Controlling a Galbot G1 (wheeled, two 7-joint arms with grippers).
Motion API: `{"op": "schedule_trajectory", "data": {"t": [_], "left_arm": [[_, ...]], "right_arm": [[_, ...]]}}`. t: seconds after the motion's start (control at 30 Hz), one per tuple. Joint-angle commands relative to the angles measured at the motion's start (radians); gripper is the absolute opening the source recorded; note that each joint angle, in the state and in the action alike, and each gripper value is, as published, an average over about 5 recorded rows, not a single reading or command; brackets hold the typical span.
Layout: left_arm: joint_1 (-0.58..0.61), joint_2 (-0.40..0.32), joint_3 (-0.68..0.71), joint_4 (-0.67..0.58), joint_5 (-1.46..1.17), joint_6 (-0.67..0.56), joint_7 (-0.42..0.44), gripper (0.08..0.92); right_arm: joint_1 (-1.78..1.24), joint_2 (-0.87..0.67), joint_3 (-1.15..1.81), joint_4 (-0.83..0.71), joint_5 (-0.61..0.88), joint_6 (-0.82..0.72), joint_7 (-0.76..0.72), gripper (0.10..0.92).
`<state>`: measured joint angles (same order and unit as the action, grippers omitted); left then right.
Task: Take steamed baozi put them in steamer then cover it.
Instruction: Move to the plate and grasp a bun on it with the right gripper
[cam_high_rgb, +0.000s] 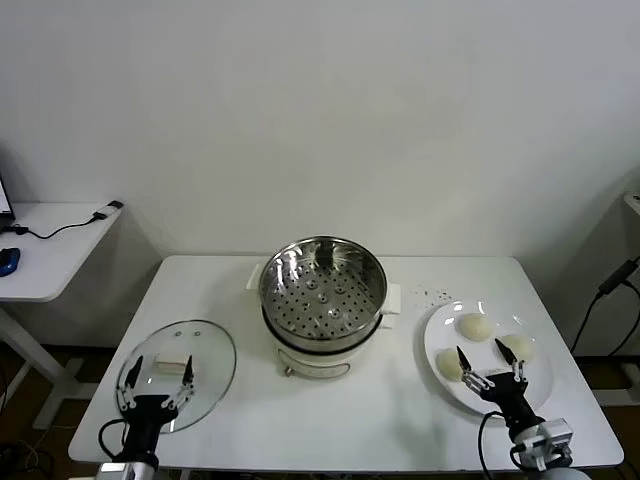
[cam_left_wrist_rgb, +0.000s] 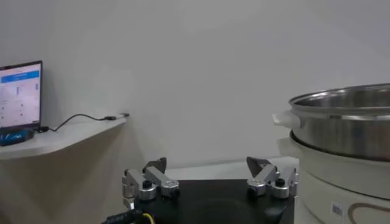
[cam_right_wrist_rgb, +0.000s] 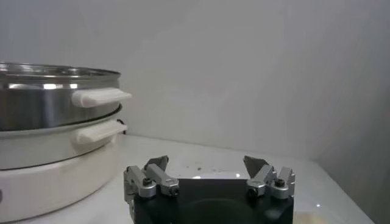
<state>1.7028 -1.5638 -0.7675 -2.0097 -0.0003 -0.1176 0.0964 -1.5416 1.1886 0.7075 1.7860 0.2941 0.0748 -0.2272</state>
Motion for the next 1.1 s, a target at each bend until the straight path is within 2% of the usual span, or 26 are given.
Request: {"op": "schedule_trajectory", "data": {"t": [0.03,0.3,0.47,0.6,0.83,1.1], "left_arm": [[0.001,0.0,0.0,0.0,0.0,-0.001,-0.001,0.823],[0.016,0.007,0.012,-0.004,0.002,-0.009,-0.013,0.823],[0.027,0.001,0.021,-0.018,0.003,-0.014,-0.017,0.823],[0.031,-0.005,0.024,-0.029,0.003,-0.015,-0.018,0.823],[0.034,-0.008,0.021,-0.028,0.001,-0.014,-0.025,0.823],[0.027,-0.008,0.015,-0.021,-0.003,-0.01,-0.029,0.823]], "right_arm": [[0.036,-0.079,0.017,-0.013,-0.094,-0.041,-0.095,0.823],[0.2,-0.426,-0.04,-0.089,-0.285,-0.239,-0.373,0.823],[0.394,-0.614,-0.149,-0.202,-0.393,-0.234,-0.582,0.823],[0.62,-0.71,-0.331,-0.323,-0.458,-0.166,-0.737,0.823],[1.074,-0.737,-0.785,-0.523,-0.51,-0.085,-0.915,0.823],[1.388,-0.63,-1.144,-0.708,-0.522,-0.075,-0.957,0.823]]}}
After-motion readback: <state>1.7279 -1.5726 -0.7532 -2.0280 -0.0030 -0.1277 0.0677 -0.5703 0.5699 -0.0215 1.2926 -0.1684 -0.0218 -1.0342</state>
